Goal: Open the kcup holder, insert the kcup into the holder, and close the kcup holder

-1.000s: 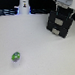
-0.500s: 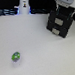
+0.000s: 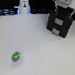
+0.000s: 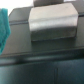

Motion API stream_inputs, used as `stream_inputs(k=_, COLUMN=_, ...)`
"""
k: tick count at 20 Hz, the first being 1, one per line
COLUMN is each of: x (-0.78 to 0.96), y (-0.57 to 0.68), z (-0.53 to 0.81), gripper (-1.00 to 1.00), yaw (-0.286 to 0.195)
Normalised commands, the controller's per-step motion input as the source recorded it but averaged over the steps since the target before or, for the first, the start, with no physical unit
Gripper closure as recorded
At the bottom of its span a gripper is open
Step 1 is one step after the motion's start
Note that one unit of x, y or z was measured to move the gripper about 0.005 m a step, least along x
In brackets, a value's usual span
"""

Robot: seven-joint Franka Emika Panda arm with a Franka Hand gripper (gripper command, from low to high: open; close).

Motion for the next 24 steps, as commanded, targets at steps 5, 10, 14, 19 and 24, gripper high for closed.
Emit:
stream_inputs(k=5, x=-0.21, y=0.16, z=-0.46, gripper=-1.0, yaw=-0.021)
stream_inputs(k=10, x=-0.32, y=0.01, z=-0.37, gripper=-1.0, yaw=-0.002)
stream_inputs(k=14, x=-0.13, y=-0.02, z=-0.09, gripper=1.0, yaw=-0.009)
stream_inputs(k=19, x=0.01, y=-0.01, z=-0.01, gripper=1.0, yaw=-0.01)
stream_inputs(k=24, x=0.06, y=-0.03, z=0.01, gripper=1.0, yaw=-0.008)
